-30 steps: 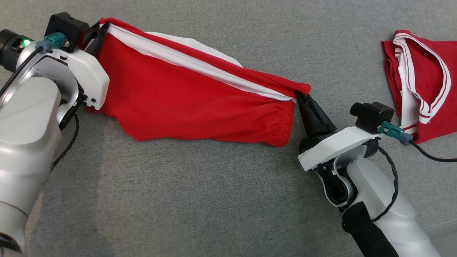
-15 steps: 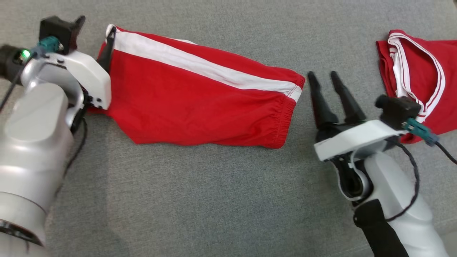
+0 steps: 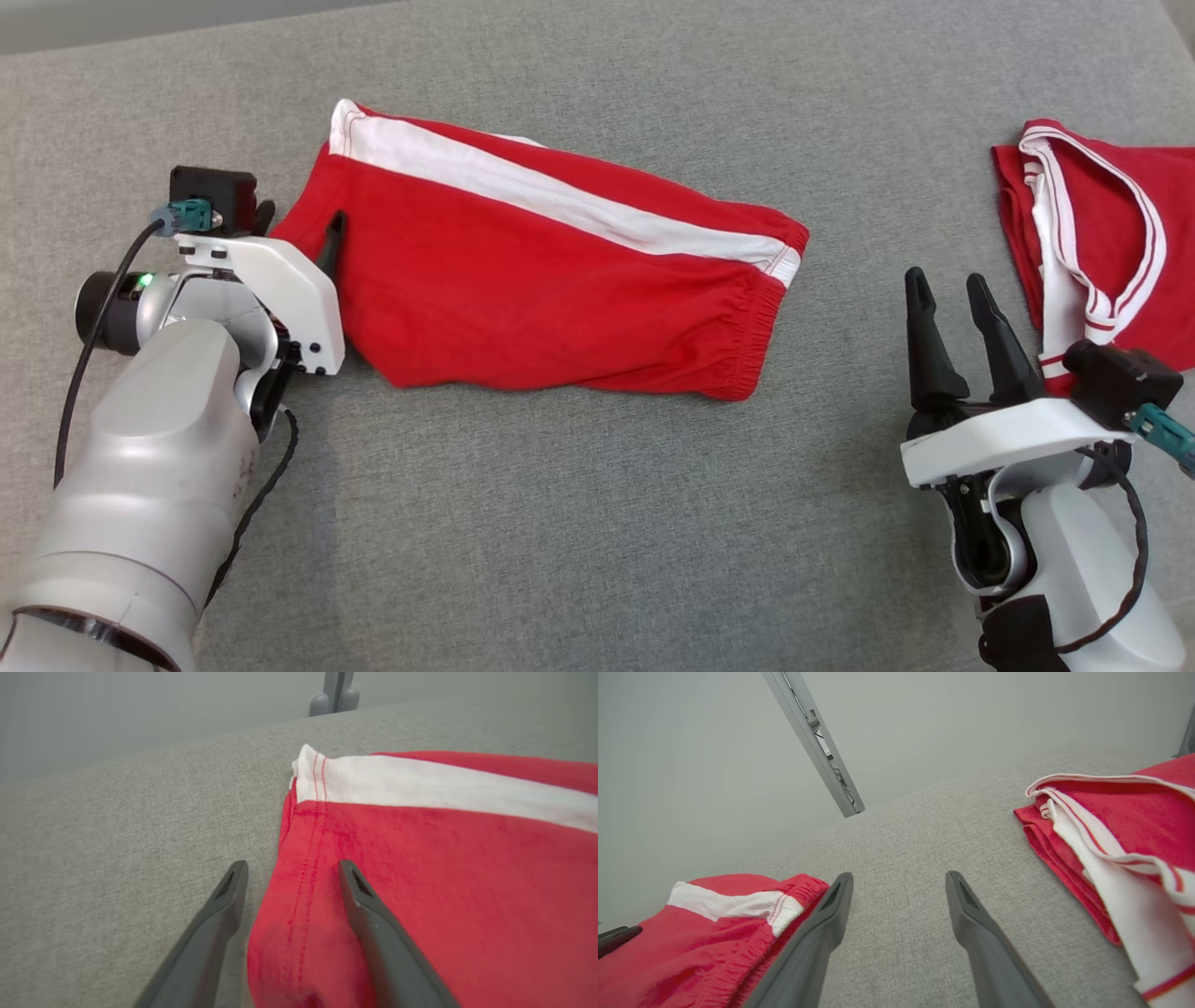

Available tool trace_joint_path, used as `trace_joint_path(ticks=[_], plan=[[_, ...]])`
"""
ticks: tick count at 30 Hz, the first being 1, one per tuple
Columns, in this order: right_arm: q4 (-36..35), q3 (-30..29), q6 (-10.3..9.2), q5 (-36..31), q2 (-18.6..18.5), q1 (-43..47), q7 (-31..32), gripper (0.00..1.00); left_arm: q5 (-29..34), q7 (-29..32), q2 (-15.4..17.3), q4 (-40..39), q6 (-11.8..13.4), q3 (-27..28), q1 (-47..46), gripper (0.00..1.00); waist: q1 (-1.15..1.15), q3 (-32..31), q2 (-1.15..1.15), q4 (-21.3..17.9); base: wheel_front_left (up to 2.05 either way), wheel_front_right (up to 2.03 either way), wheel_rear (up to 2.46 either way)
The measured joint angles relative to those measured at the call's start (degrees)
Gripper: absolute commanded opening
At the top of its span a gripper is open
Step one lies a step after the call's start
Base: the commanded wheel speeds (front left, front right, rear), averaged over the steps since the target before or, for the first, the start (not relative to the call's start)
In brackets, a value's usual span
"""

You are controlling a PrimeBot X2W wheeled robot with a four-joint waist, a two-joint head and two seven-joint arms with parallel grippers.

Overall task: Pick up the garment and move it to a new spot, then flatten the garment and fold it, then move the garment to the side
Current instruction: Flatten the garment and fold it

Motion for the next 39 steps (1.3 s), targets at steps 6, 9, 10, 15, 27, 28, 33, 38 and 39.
trace_joint_path(ticks=[6, 9, 10, 15, 27, 28, 33, 38, 39], plan=[[0.0, -0.2, 0.0, 0.3, 0.0, 0.9, 0.0, 1.0, 0.1, 4.3, 0.7, 1.2, 1.3, -0.8, 0.1, 1.0, 0.0, -0.2, 0.0, -0.9, 0.0, 0.0, 0.0], [0.2, 0.2, 0.0, 0.6, 0.0, 1.0, 0.0, 1.0, -0.3, 6.0, 0.9, 1.4, 1.7, -0.9, 0.3, 0.0, 0.0, -0.5, 0.0, -1.3, 0.0, 0.0, 0.0], [0.4, 0.3, 0.0, 0.6, 0.0, 1.0, 0.0, 1.0, -0.5, 6.7, 0.8, 1.4, 1.1, -0.7, 0.8, 0.0, 0.0, -0.8, 0.0, -1.3, 0.0, 0.0, 0.0], [1.1, 0.0, 0.0, 0.7, 0.0, 2.5, 0.0, 1.0, -1.5, 5.7, 0.1, 1.5, 0.9, -0.5, 3.8, 0.0, 0.0, -3.1, 0.0, -1.1, 0.0, 0.0, 0.0], [4.0, -1.5, 0.0, -1.1, 0.0, 9.3, 0.0, 1.0, -4.4, -4.4, -3.2, 1.9, 2.5, 1.3, 17.6, 0.0, 0.0, -13.1, 0.0, 2.4, 0.0, 0.0, 0.0], [4.1, -1.5, 0.0, -1.6, 0.0, 9.8, 0.0, 1.0, -4.5, -5.0, -3.5, 1.7, 2.9, 1.5, 18.4, 0.0, 0.0, -13.8, 0.0, 2.9, 0.0, 0.0, 0.0], [4.1, -1.1, 0.0, -2.7, 0.0, 10.6, 0.0, 1.0, -4.8, -7.1, -3.6, -1.3, 5.3, 2.9, 22.2, 0.48, 0.0, -15.4, 0.0, 5.4, 0.0, 0.0, 0.0], [3.4, -0.6, 0.0, -3.7, 0.0, 10.5, 0.0, 1.0, 0.3, -7.3, -0.5, -15.7, 11.4, 7.4, 24.8, 1.0, 0.0, -14.9, 0.0, 6.8, 0.0, 0.0, 0.0], [3.2, -0.4, 0.0, -4.1, 0.0, 10.3, 0.0, 1.0, 1.8, -7.3, -0.1, -19.0, 12.4, 8.7, 26.2, 1.0, 0.0, -14.7, 0.0, 7.1, 0.0, 0.0, 0.0]])
